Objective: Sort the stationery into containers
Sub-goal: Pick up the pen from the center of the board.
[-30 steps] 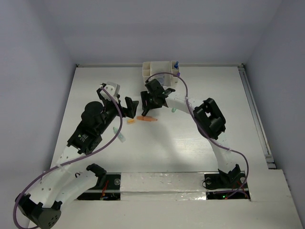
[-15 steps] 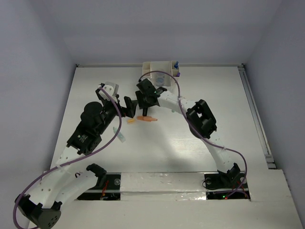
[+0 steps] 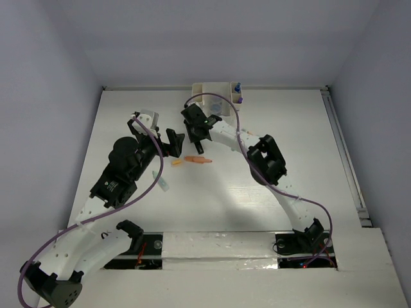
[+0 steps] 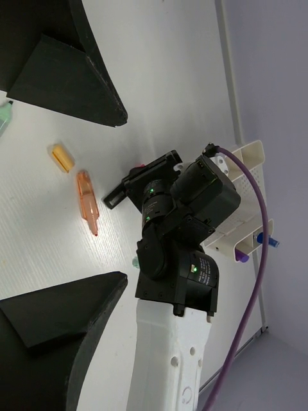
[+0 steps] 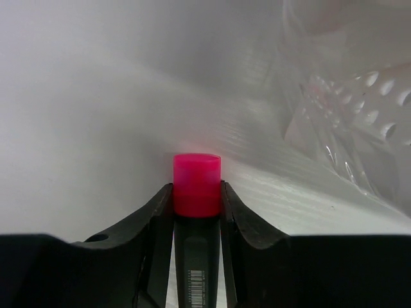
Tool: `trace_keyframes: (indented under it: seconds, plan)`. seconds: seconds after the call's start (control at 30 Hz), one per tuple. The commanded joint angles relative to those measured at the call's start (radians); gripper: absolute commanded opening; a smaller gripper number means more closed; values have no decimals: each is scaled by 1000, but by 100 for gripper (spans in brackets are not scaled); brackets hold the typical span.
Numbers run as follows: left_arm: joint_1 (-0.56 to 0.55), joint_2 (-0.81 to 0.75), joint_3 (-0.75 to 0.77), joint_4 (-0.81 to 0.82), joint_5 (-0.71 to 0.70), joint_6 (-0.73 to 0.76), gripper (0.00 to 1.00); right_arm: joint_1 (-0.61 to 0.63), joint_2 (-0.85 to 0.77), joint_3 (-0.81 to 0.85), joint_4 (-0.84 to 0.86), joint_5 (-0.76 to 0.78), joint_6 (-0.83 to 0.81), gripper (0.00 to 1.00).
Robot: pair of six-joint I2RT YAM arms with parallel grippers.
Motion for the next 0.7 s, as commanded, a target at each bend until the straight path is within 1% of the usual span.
trace_keyframes:
  seconds: [0.0, 0.1, 0.13, 0.17, 0.27, 0.4, 0.43, 0.47, 0.5, 0.57, 0.6, 0.67]
  plan:
    - [-6, -7, 24, 23, -16, -9, 97, 0, 14, 15, 88, 1, 13, 10]
    - [-6, -1, 20, 23, -25, -10, 94, 0, -55, -17, 215, -53, 39, 9]
    - [-6, 8, 21, 23, -27, -10, 94, 0, -83, -61, 256, -62, 42, 9]
    - [-6, 13, 21, 23, -32, -10, 93, 0, -116, -94, 345, -73, 53, 9]
    - [-6, 30, 18, 25, -33, -16, 90, 0, -288, -200, 473, -103, 61, 8]
    - [-6, 50, 18, 34, -13, -38, 89, 0, -415, -313, 554, -151, 73, 9]
    - [-6, 60, 18, 35, -3, -47, 89, 0, -479, -342, 588, -160, 78, 9]
    - [19, 65, 18, 41, 16, -59, 85, 0, -512, -409, 634, -168, 91, 9]
    - [32, 70, 16, 66, 87, -88, 83, 0, -544, -440, 654, -179, 96, 9]
    - [62, 91, 20, 87, 158, -116, 78, 0, -626, -490, 689, -199, 117, 9]
    - [91, 100, 21, 95, 215, -131, 72, 0, -652, -534, 699, -203, 134, 10]
    - [114, 131, 20, 118, 263, -167, 66, 0, -718, -574, 735, -225, 160, 10]
